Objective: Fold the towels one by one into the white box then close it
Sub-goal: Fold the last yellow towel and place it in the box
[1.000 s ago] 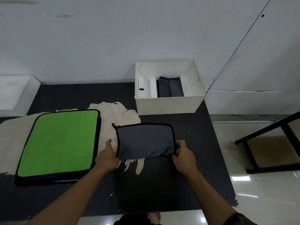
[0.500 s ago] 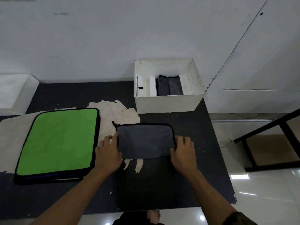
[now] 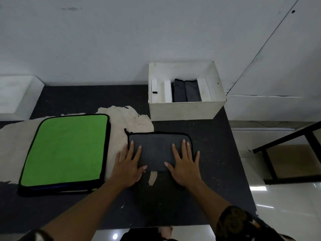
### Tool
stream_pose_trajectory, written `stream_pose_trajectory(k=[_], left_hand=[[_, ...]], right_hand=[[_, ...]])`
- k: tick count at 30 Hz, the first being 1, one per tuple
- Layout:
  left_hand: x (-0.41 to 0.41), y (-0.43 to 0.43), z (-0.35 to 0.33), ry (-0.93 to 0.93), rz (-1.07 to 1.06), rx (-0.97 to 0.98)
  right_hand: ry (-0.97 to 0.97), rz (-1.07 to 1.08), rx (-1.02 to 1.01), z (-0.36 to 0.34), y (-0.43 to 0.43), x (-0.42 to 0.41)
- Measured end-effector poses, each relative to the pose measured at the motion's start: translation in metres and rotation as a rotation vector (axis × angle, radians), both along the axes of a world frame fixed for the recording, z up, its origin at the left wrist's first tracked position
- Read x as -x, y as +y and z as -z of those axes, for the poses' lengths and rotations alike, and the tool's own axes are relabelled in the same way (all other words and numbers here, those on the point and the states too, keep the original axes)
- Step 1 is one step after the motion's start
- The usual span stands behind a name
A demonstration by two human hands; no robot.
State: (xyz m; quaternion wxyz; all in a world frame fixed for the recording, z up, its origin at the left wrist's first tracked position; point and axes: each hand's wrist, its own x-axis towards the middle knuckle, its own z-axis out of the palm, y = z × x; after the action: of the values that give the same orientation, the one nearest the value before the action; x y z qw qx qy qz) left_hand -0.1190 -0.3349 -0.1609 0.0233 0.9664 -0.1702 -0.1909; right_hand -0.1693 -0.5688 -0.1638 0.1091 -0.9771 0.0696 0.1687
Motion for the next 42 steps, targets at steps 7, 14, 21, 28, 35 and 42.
stream_pose_trajectory(k=[7, 14, 21, 28, 35, 42], left_hand=[[-0.008, -0.004, -0.019, 0.021, -0.766, 0.400], [-0.032, -0.007, -0.014, 0.297, -0.783, 0.363], [-0.015, -0.002, -0.025, 0.331, -0.786, 0.441], [0.030, -0.015, -0.021, 0.311, -0.713, 0.425], [0.045, -0.029, -0.036, -0.005, -0.549, 0.270], [0.028, -0.100, -0.060, 0.172, -0.403, 0.610]], right_hand=[[-0.196, 0.761, -0.223, -0.032, -0.006, -0.006], [0.119, 0.881, -0.365, -0.043, -0.022, -0.026], [0.219, 0.811, -0.400, -0.047, -0.047, -0.013], [0.232, 0.818, -0.394, -0.034, -0.066, 0.024], [0.216, 0.815, -0.498, -0.041, -0.066, 0.024], [0.000, 0.666, -0.495, -0.062, -0.047, 0.023]])
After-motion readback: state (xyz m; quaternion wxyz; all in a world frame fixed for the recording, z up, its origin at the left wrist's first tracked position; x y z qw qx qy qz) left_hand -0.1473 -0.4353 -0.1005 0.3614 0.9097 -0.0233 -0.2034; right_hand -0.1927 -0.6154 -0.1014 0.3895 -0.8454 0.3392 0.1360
